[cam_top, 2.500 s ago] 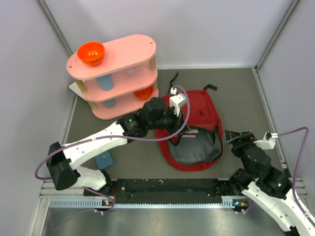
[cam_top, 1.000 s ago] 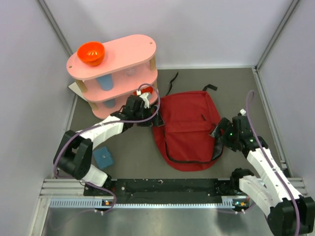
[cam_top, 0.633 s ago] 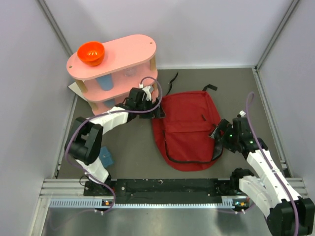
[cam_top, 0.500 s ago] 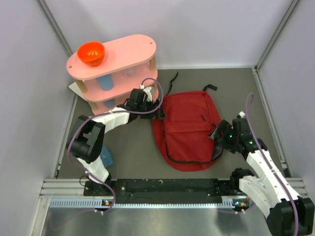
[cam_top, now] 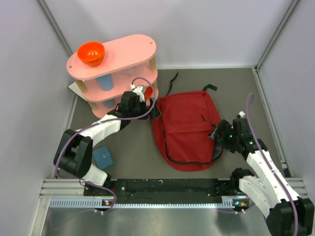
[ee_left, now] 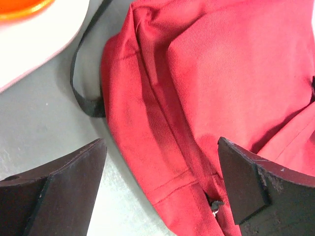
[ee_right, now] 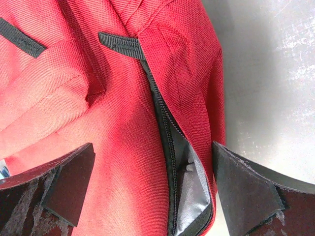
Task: Pack the student bag
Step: Adjust the student bag at the center of the board.
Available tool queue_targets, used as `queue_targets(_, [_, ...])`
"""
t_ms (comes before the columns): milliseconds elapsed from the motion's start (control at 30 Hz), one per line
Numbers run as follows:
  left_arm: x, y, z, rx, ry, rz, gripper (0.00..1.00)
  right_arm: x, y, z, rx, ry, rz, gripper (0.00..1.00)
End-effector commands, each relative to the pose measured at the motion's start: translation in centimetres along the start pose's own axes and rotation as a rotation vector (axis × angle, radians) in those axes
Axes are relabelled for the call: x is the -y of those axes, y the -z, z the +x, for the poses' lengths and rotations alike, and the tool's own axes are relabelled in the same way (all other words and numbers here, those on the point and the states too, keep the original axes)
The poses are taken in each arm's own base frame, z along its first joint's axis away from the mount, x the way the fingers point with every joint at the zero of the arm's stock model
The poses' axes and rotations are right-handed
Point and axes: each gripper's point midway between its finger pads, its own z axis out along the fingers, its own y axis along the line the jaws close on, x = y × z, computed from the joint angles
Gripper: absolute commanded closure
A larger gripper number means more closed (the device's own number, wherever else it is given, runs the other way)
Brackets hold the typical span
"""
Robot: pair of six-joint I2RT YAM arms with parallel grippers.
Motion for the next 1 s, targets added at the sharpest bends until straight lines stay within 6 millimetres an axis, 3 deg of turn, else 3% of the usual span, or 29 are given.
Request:
queue_targets(0, [-0.4,-0.7,-0.9,0.022,-0.007,-0.014,0.02,-1.2,0.4,-1.4,0.053,-0.019,-0.049,0.01])
queue_targets(167, [-1.6,-3.6,1.6,-0.059,0.04,-0.009,0.06,-0.9,0.5,-1.8,0.08,-0.024,-0.04,0.01])
queue_targets(333, [-2.6,-4.3,2.4,-0.072,0.05,-0.036,0.06,-1.1,0.9,-2.1,0.107,-0.019,-0.058,0.01])
queue_targets(467, [-1.6,-4.9,2.6,-0.087,0.059,0.034,0.11,-0.6,0.5,-1.8,0.096,-0.024,-0.041,0.01])
queue_targets(600, [-0.8,-5.2,2.8,-0.099,0.082,0.085,0.28,0.1,-0.1,-1.5,0.087,-0.042,-0.009,0.02])
queue_targets(700, [-0.6,-5.3,3.7,-0.127,0.08,0.106,0.49,0.5,-0.3,-1.8,0.114,-0.047,0.008,0.09])
queue_targets(733, [-0.7,-5.2,3.9,-0.133,0.08,0.109,0.63,0.7,-0.4,-1.9,0.124,-0.043,0.013,0.11])
queue_targets(800, [-0.8,-4.8,4.7,-0.14,0.085,0.112,0.75,0.8,-0.7,-1.9,0.121,-0.023,0.017,0.17])
queue_targets(833, [-0.6,-4.4,4.6,-0.132,0.085,0.121,0.89,0.7,-0.8,-1.8,0.105,-0.015,0.011,0.18])
queue_targets(933, [0.1,-3.6,5.1,-0.133,0.106,0.153,1.0,1.0,-1.8,-1.4,0.058,0.002,0.034,0.27])
queue_targets(967, [0.1,-3.3,5.8,-0.145,0.114,0.16,1.0,0.7,-2.0,-1.5,0.057,0.011,0.026,0.34])
